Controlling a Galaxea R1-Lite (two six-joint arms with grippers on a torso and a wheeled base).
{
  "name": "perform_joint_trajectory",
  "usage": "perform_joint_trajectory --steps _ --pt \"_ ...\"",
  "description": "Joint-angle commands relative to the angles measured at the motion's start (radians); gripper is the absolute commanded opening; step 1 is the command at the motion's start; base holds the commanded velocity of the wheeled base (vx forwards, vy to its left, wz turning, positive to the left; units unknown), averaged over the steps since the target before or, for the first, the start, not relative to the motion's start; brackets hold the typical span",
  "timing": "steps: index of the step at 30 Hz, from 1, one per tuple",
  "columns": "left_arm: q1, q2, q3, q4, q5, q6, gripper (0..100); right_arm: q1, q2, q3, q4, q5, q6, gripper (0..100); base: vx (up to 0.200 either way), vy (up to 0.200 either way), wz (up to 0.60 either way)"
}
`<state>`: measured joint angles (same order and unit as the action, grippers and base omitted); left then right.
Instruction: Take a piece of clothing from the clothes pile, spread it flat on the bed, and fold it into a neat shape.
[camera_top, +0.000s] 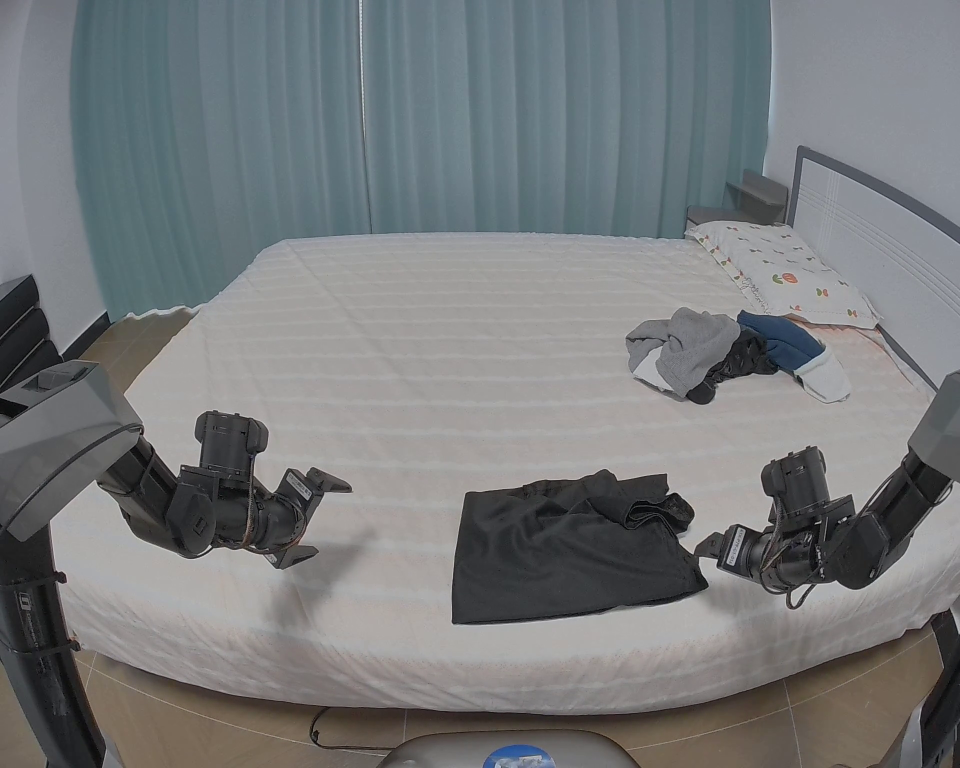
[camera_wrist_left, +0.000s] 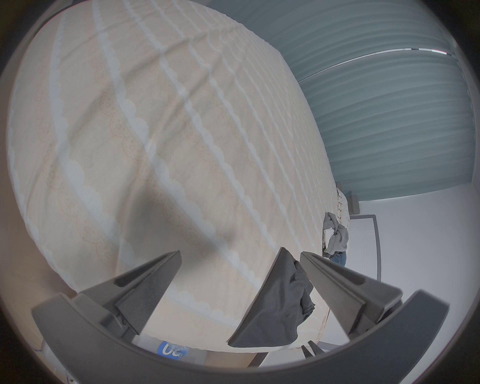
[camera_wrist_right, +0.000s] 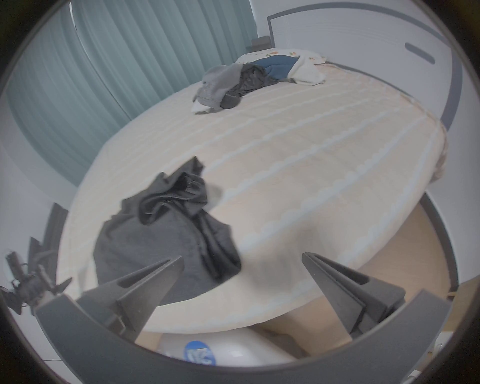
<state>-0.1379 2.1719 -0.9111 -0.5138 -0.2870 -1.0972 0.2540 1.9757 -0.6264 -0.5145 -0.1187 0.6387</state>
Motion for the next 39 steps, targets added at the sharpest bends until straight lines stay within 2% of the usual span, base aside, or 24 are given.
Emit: perform_joint_trajectory --steps 1,4,8,13,21,29,34,39 --pt "0.000 0.002 -0.002 -0.002 0.000 -0.003 100 0.059 -0.081 -0.038 0.004 0.044 0.061 100 0.000 0.000 0.00" --pt "0.000 0.002 -0.003 0.001 0.000 -0.001 100 0.103 -0.044 -0.090 0.004 0.064 0.134 100 0.000 0.000 0.00" --pt "0.000 0.002 -0.003 0.001 0.000 -0.001 100 0.166 0.060 -0.176 0.010 0.093 0.213 100 0.200 0.000 0.00" --pt "0.000 0.003 0.003 -0.002 0.002 0.004 100 0.186 0.186 -0.280 0.008 0.088 0.231 100 0.200 0.000 0.00" --pt "0.000 0.005 0.000 0.000 0.002 0.005 100 0.182 0.244 -0.334 0.025 0.082 0.230 100 0.000 0.000 0.00" --pt "0.000 0.006 -0.003 0.000 0.003 0.005 100 0.156 0.278 -0.354 0.004 0.083 0.233 100 0.000 0.000 0.00" --pt "0.000 0.008 -0.003 0.000 0.003 0.005 100 0.099 0.331 -0.458 -0.025 0.082 0.285 100 0.000 0.000 0.00" --pt "0.000 0.008 -0.003 0.000 0.003 0.005 100 0.027 0.351 -0.492 -0.018 0.082 0.291 100 0.000 0.000 0.00"
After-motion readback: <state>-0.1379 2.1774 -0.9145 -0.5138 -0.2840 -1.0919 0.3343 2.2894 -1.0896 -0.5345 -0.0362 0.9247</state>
